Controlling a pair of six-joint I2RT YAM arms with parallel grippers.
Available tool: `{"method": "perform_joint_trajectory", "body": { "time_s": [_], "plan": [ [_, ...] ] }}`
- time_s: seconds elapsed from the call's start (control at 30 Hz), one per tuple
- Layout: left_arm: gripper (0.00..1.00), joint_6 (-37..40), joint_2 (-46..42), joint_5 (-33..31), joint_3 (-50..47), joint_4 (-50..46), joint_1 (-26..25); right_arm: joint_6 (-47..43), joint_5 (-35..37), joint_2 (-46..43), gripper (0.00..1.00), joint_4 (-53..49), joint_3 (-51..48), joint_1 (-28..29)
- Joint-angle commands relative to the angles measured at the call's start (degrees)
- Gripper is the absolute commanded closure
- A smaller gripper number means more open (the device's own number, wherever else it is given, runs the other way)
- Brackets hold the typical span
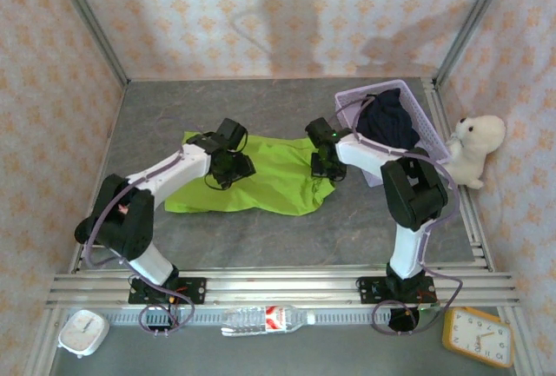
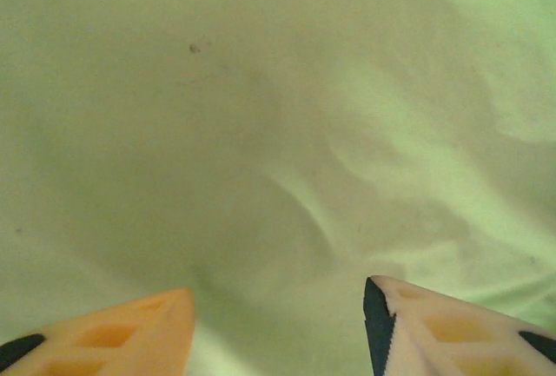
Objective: Fold and stack the mixed laundry pile
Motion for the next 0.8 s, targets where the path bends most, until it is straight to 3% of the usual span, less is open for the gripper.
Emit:
{"method": "perform_joint_trajectory", "body": {
  "time_s": [0.0, 0.27, 0.53, 0.77],
  "plan": [
    [0.57, 0.62, 3.76, -2.20, 2.54, 0.68, -0.84, -3.09, 2.83, -3.10, 1.00, -6.65, 0.73, -0.66],
    [1.00, 0.64, 11.16, -1.12, 5.75, 2.34, -3.18, -4.28, 0.98, -7.17, 1.00, -6.89, 0.09, -0.82],
    [1.00, 0.03, 18.51, 1.96, 8.27, 3.56, -7.76, -3.56, 1.11, -9.60, 1.00, -8.37, 0.09, -3.60],
    [1.00, 0.44, 23.69, 5.69, 16.74, 2.27, -13.23, -6.98, 3.03, -15.48, 1.00, -13.37, 5.17, -5.06]
  ]
}}
